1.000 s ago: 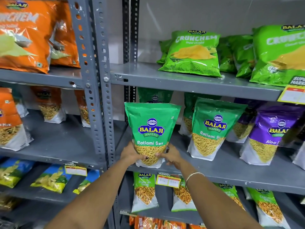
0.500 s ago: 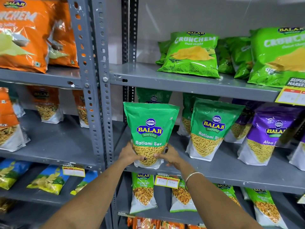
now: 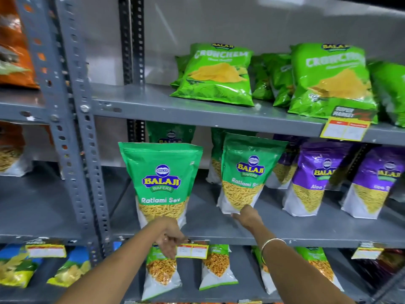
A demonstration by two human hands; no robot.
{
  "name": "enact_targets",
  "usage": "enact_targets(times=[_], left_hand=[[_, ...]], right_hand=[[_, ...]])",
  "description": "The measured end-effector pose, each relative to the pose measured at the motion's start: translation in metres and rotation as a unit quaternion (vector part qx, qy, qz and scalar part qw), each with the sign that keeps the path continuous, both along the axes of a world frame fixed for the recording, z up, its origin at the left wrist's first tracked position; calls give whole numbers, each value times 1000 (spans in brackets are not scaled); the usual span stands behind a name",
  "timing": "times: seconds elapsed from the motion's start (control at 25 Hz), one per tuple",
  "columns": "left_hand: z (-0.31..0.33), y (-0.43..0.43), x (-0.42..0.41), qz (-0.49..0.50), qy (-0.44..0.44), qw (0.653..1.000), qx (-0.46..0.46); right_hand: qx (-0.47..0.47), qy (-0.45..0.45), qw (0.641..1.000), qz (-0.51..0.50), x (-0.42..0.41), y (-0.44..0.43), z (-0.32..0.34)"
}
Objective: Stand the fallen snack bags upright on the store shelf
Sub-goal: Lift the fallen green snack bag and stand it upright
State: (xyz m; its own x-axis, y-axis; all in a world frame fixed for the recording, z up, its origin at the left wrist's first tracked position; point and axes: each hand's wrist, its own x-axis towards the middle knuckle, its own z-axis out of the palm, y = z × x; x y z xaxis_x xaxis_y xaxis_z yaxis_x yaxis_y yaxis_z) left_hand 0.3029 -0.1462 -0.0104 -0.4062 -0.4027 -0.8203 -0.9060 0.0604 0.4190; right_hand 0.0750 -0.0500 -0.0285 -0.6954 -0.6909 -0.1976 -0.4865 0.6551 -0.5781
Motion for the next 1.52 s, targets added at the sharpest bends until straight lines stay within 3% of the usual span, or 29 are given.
enact_targets(times=[0.04,0.12,0.2,0.28,0.44,0.6,1.24,1.52], left_hand=[[-2,5,-19,26,62,997,32],[-9,10,-60,88,187,978,6],[-16,10,-103,148,270,948,-75],[-17,6,-140,184,301,921,-167],[-26,-5,-181,232,285,893,-259],[-29,3,-188,267,255,881,-295],[-8,70,-145,213,248,898,-294],[-10,76,-141,208,252,899,-293]], right_hand=[[-17,-9,999,-27,-17,7,-1],[-57,-29,997,-53,-52,14,-4],[-106,-67,991,-38,-79,13,-9],[-168,-133,977,-16,-102,5,-14],[-209,-244,944,67,-130,-15,-35],[-224,-277,930,91,-132,-14,-33],[-145,-193,965,103,-94,60,-15],[-136,-220,961,97,-86,68,-9]])
